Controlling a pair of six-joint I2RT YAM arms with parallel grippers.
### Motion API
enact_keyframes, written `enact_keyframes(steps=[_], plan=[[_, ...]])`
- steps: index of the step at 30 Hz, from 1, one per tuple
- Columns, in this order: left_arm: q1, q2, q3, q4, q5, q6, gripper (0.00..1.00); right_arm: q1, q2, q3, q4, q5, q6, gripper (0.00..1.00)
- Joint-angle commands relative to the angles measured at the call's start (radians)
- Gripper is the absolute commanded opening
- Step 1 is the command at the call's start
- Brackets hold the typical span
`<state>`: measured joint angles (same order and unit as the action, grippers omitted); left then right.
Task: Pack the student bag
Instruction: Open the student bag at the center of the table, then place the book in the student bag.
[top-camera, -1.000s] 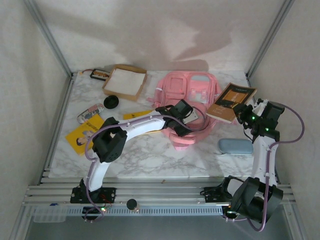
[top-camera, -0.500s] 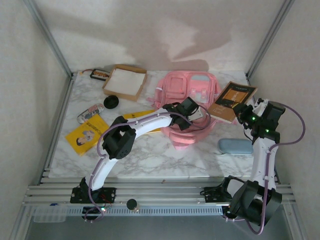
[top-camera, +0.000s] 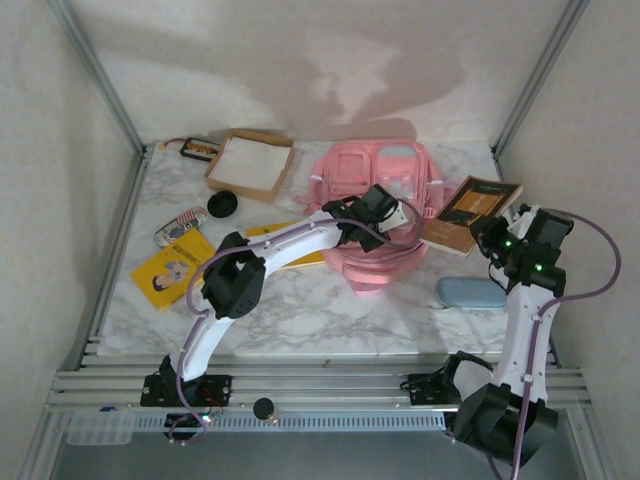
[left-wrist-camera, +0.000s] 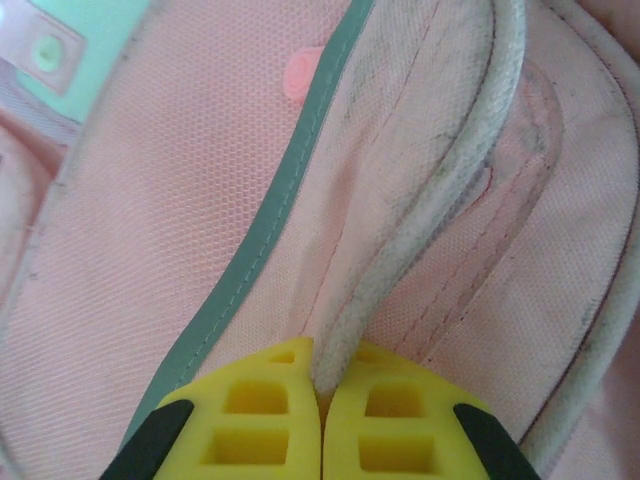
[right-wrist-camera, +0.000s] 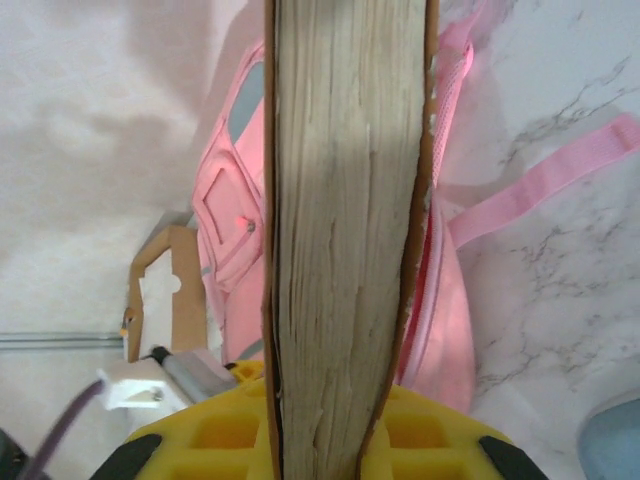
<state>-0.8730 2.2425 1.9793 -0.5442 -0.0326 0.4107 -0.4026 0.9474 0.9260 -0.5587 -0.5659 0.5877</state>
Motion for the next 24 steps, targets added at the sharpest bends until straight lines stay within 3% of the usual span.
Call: enact_keyframes(steps=[1,7,14,20,24], plan=[[0.019,-0.125,0.107,0.039,-0.119,-0.067,0.0,-0.006,-0.038,0.061,-0.067,0.016,-0.055,0.0],[0.019,-0.077,0.36,-0.084,-0.11,-0.107,0.0,0.006,-0.086,0.052,-0.157,0.012,-0.079,0.0],[0.02,-0.071,0.445,-0.058,-0.124,-0.135,0.0,0.043,-0.111,-0.117,-0.052,-0.169,-0.036,0.0],[0.016,-0.069,0.439,-0.072,-0.089,-0.157,0.0,0.223,-0.112,-0.192,0.087,-0.231,0.046,0.0],[0.009,-0.078,0.419,-0.078,-0.073,-0.184,0.0,0.329,-0.078,-0.303,0.315,-0.249,0.175,0.0]])
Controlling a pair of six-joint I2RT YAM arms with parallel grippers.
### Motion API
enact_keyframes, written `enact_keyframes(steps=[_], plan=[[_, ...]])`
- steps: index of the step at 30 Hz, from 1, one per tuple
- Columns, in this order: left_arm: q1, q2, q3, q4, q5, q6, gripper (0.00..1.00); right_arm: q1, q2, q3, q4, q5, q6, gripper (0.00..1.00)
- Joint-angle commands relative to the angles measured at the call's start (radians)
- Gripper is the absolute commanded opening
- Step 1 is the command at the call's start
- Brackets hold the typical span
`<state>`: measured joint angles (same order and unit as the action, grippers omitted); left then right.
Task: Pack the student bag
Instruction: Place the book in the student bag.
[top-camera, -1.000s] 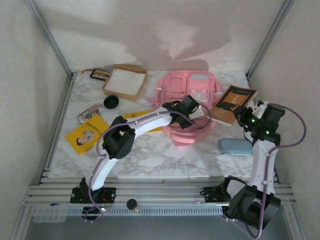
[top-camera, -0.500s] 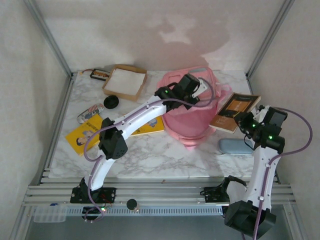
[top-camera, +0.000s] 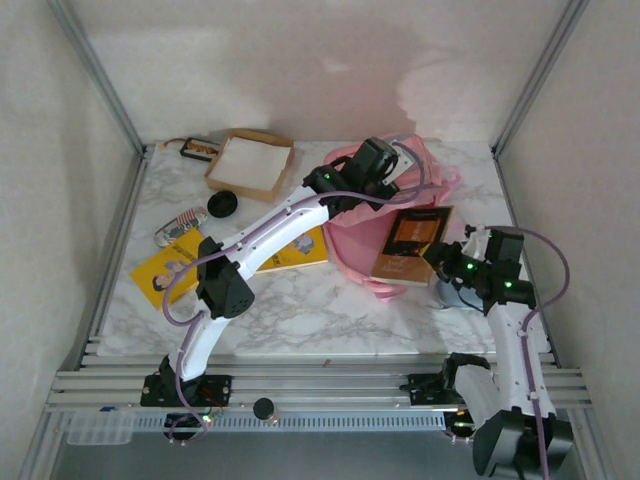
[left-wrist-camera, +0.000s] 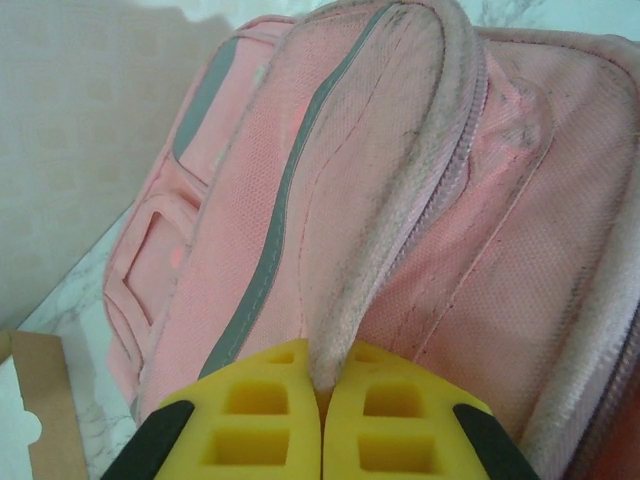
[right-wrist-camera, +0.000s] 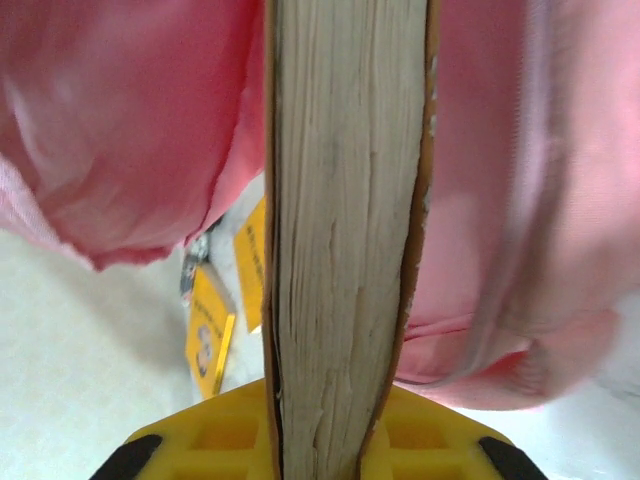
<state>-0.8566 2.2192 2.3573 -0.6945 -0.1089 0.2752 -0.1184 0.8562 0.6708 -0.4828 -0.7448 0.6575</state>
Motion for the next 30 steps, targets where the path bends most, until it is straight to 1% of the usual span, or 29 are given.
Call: enact_keyframes(steps=[1,3,5,9,10,12,16,17,19,21,23,24,25,26,27,28,30], plan=[[-0.006,-0.06,0.03,0.079,-0.001,-0.063,0.0,0.069,0.033,-0.069,0.31,-0.067,0.142,0.0],[-0.006,-0.068,0.014,0.088,0.006,-0.087,0.0,0.122,0.079,-0.096,0.451,-0.05,0.189,0.0],[-0.006,-0.074,0.011,0.081,0.035,-0.104,0.0,0.172,0.146,-0.1,0.551,-0.011,0.216,0.0],[-0.006,-0.104,-0.029,0.098,0.039,-0.141,0.0,0.219,0.319,-0.077,0.751,0.005,0.248,0.0],[-0.006,-0.113,-0.043,0.106,0.053,-0.143,0.0,0.232,0.35,-0.061,0.776,0.026,0.233,0.02],[-0.006,-0.134,-0.078,0.121,0.097,-0.139,0.0,0.247,0.422,-0.004,0.758,0.098,0.173,0.03],[-0.005,-0.151,-0.098,0.122,0.091,-0.137,0.0,0.251,0.547,0.036,0.834,0.141,0.145,0.04],[-0.006,-0.155,-0.1,0.126,0.091,-0.139,0.0,0.252,0.567,0.042,0.851,0.168,0.13,0.06],[-0.006,-0.16,-0.11,0.137,0.097,-0.139,0.0,0.25,0.616,0.062,0.863,0.214,0.099,0.2],[-0.005,-0.157,-0.11,0.145,0.091,-0.143,0.0,0.249,0.697,0.135,0.781,0.248,0.051,0.27],[-0.005,-0.154,-0.109,0.146,0.087,-0.148,0.0,0.248,0.737,0.177,0.73,0.278,0.024,0.38],[-0.004,-0.153,-0.111,0.147,0.084,-0.148,0.0,0.249,0.731,0.179,0.713,0.311,0.022,0.42],[-0.004,-0.154,-0.111,0.147,0.076,-0.149,0.0,0.252,0.712,0.17,0.701,0.347,0.016,0.49],[-0.001,-0.154,-0.112,0.149,0.065,-0.152,0.0,0.254,0.686,0.16,0.684,0.373,0.001,0.59],[0.003,-0.152,-0.11,0.151,0.054,-0.16,0.0,0.256,0.663,0.162,0.63,0.411,-0.015,0.68],[0.008,-0.152,-0.11,0.153,0.054,-0.169,0.0,0.258,0.646,0.166,0.569,0.434,-0.032,0.72],[0.019,-0.155,-0.117,0.162,0.074,-0.187,0.0,0.258,0.585,0.144,0.463,0.473,-0.045,0.76]])
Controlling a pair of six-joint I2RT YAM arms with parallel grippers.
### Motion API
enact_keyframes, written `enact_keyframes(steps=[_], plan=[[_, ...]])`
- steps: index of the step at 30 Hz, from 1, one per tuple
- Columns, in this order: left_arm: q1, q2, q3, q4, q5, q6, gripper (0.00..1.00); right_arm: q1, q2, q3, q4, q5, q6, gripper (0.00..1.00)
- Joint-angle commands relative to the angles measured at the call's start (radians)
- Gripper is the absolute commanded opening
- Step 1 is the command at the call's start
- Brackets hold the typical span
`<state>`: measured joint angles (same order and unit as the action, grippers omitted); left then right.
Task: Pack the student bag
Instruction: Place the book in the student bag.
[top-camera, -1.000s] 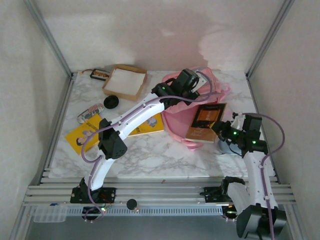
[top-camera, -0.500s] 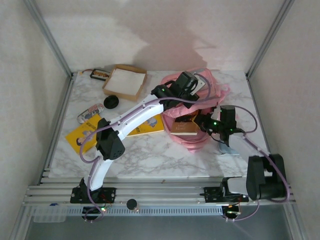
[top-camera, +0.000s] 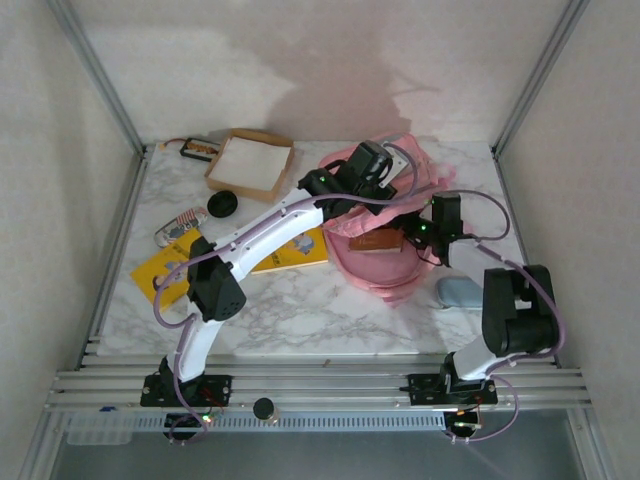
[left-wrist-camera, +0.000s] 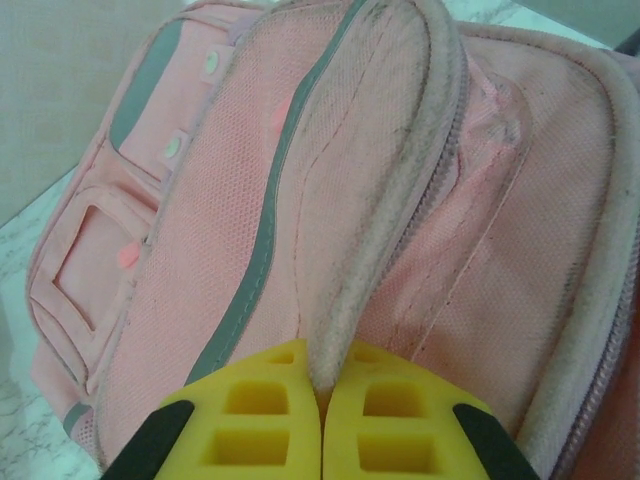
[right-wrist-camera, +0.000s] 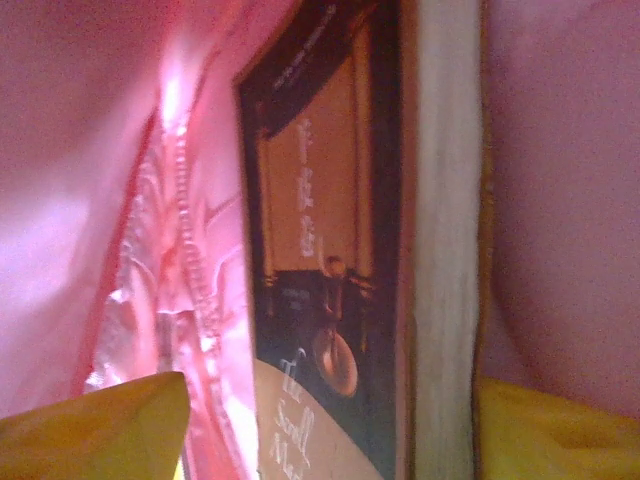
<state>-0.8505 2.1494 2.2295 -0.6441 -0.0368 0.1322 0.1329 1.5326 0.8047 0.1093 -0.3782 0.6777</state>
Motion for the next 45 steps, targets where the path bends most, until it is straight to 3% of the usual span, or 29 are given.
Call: enact_keyframes(steps=[1,7,11,18,24,29,34,37,42,45], plan=[[0.013,-0.088,0.004,0.119,0.006,-0.047,0.0,0.007,-0.127,-0.014,-0.15,0.115,-0.064,0.77],[0.013,-0.077,-0.005,0.136,0.077,-0.056,0.0,0.055,-0.311,-0.09,-0.33,0.169,-0.06,0.83],[0.013,-0.062,0.005,0.129,0.085,-0.064,0.0,0.107,-0.363,-0.18,-0.283,0.115,0.007,0.77],[0.012,-0.06,0.005,0.119,0.103,-0.062,0.0,0.241,-0.22,-0.199,-0.094,0.109,0.111,0.6],[0.013,-0.066,0.008,0.102,0.175,-0.035,0.0,0.261,-0.093,-0.117,-0.068,0.257,0.139,0.39],[0.008,-0.073,0.013,0.06,0.221,-0.01,0.0,0.25,-0.052,-0.033,0.008,0.378,0.102,0.37],[0.008,-0.075,0.016,0.043,0.208,0.001,0.0,0.197,0.032,0.014,0.113,0.404,0.079,0.36],[0.01,-0.076,0.015,0.051,0.184,0.0,0.0,0.186,0.044,-0.01,0.214,0.402,0.062,0.37],[0.01,-0.08,0.015,0.061,0.171,-0.003,0.0,0.194,0.008,-0.065,0.141,0.36,0.063,0.43],[0.01,-0.081,0.01,0.063,0.166,0.001,0.0,0.193,-0.04,-0.161,0.183,0.342,0.124,0.4]])
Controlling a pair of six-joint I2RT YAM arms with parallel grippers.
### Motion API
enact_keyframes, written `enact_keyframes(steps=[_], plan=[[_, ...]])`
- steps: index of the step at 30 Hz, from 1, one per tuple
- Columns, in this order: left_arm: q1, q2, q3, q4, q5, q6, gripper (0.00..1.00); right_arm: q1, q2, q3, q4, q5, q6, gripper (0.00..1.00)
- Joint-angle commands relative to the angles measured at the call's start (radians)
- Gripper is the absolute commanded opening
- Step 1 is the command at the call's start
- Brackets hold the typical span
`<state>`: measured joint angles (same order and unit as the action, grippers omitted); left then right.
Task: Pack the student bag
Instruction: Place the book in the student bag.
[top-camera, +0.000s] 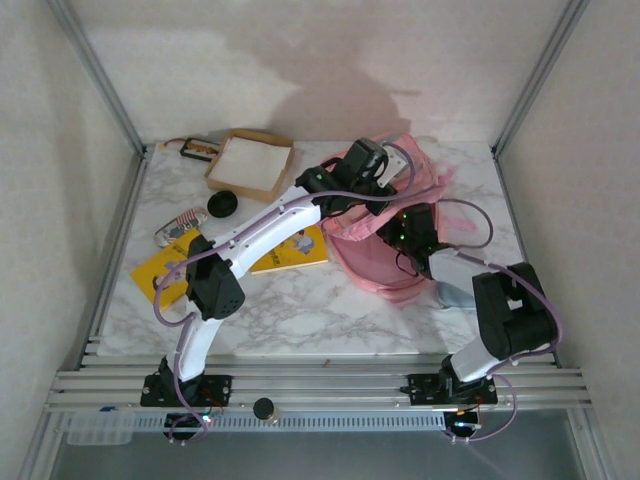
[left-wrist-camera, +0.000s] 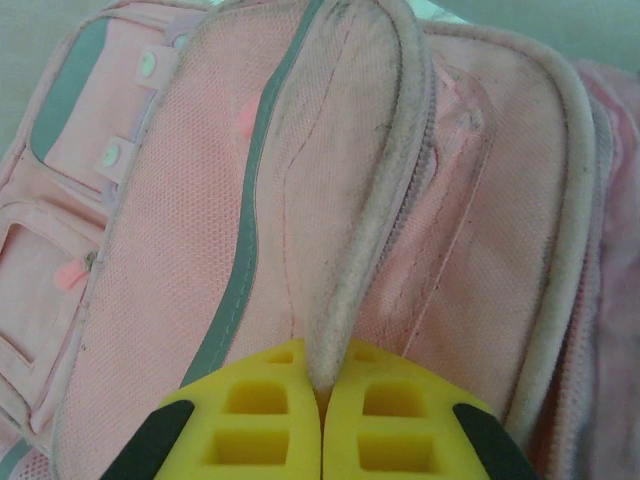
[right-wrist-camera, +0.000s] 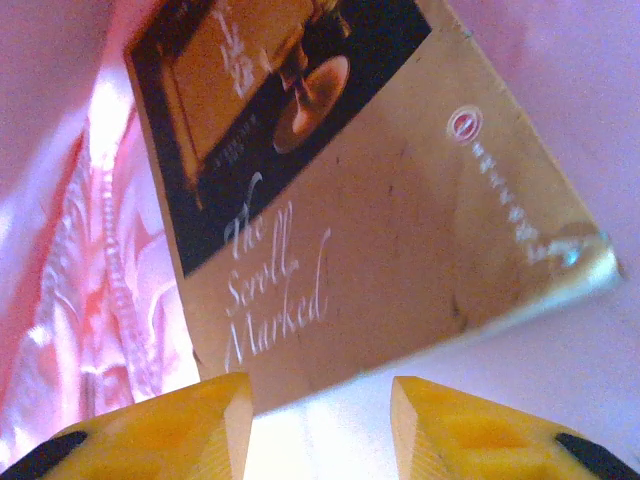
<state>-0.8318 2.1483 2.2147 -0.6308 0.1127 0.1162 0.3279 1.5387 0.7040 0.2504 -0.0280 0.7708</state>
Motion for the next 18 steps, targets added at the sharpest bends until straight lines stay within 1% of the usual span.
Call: enact_keyframes(steps=[1,3,5,8,12,15,18], plan=[[-0.009,-0.08,0.023,0.051,0.016,0.017,0.0,-0.003,-0.049,-0.074,0.055,-0.011,0.04,0.39],[-0.008,-0.08,0.014,0.056,0.02,0.012,0.0,-0.01,-0.043,-0.073,0.088,-0.003,0.038,0.35],[-0.008,-0.079,0.012,0.054,0.028,0.007,0.0,-0.026,-0.032,-0.064,0.163,-0.025,0.03,0.31],[-0.008,-0.078,0.008,0.054,0.029,0.001,0.0,-0.049,0.016,-0.015,0.191,-0.02,0.024,0.31],[-0.007,-0.079,0.006,0.057,0.025,-0.008,0.0,-0.086,0.082,-0.018,0.274,-0.074,0.011,0.32],[-0.006,-0.079,0.002,0.066,0.01,-0.015,0.0,-0.085,0.057,-0.044,0.284,-0.127,-0.033,0.32],[0.0,-0.077,0.002,0.065,0.001,-0.021,0.0,-0.084,-0.025,-0.103,0.265,-0.195,-0.064,0.35]])
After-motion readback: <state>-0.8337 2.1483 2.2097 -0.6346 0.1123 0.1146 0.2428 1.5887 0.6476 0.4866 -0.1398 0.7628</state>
